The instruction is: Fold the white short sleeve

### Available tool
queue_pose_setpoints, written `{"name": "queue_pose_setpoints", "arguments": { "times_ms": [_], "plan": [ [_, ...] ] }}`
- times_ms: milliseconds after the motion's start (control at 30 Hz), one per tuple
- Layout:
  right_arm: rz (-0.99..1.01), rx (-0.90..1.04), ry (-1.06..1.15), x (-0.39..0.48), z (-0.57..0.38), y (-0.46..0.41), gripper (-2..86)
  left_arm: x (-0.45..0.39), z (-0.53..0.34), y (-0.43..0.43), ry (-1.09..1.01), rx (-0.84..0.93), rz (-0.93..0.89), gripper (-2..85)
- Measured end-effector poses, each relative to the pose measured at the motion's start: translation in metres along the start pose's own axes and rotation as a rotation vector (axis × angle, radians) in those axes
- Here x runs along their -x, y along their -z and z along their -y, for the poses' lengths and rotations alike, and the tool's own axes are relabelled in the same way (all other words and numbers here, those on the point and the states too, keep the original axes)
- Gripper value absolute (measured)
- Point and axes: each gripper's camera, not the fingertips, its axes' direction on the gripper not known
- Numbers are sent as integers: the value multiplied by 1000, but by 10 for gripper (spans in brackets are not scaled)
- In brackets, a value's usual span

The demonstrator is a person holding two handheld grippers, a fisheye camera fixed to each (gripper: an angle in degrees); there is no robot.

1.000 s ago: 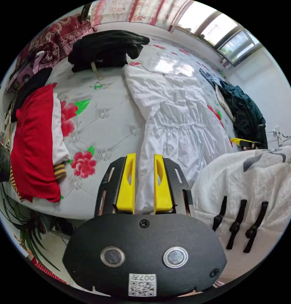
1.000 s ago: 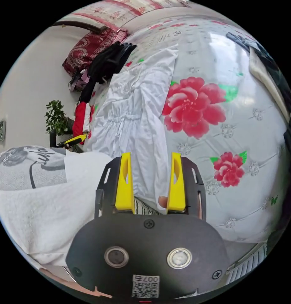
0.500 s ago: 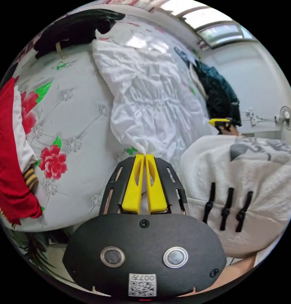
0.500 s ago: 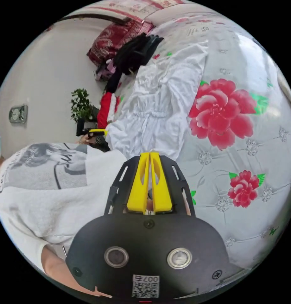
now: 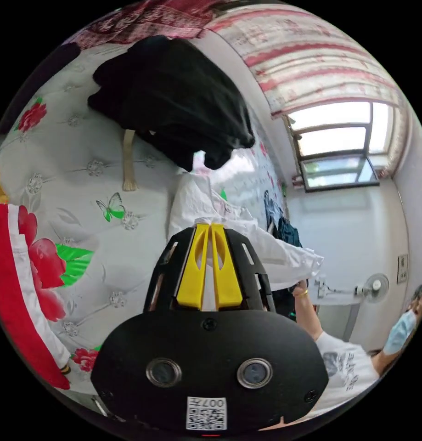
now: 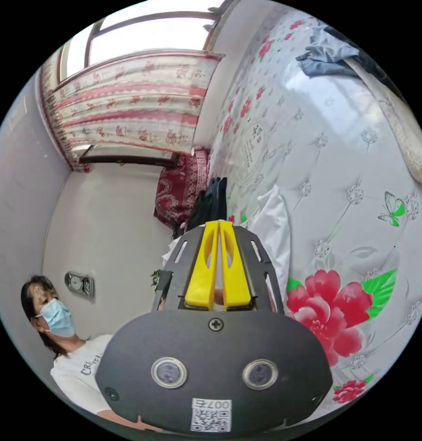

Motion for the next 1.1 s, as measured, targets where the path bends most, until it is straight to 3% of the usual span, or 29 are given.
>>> {"name": "queue_pose_setpoints", "arguments": {
  "times_ms": [167, 400, 567, 633, 900, 1067, 1100],
  "plan": [
    [-230, -40, -148, -62, 10, -29, 48, 38, 14, -26, 101, -47, 112, 62],
    [-171, 21, -19, -59, -46, -14, 88, 43, -54, 9, -30, -113, 131, 92],
    [-168, 177, -30, -58, -61, -39, 66, 31, -70, -37, -54, 21, 140, 76],
    [-192, 237, -37, -56, -64, -46, 37, 20, -70, -61, -54, 101, 225, 25],
    [-286, 247, 52, -25, -123, 28, 0, -17, -128, -27, -196, 151, 232, -9],
    [-487, 285, -25, -65, -161, 23, 10, 10, -169, -95, -143, 273, 400, -2],
    [-489, 279, -64, -72, -164, 24, 14, 11, -177, -91, -153, 186, 392, 3]
  ]
}}
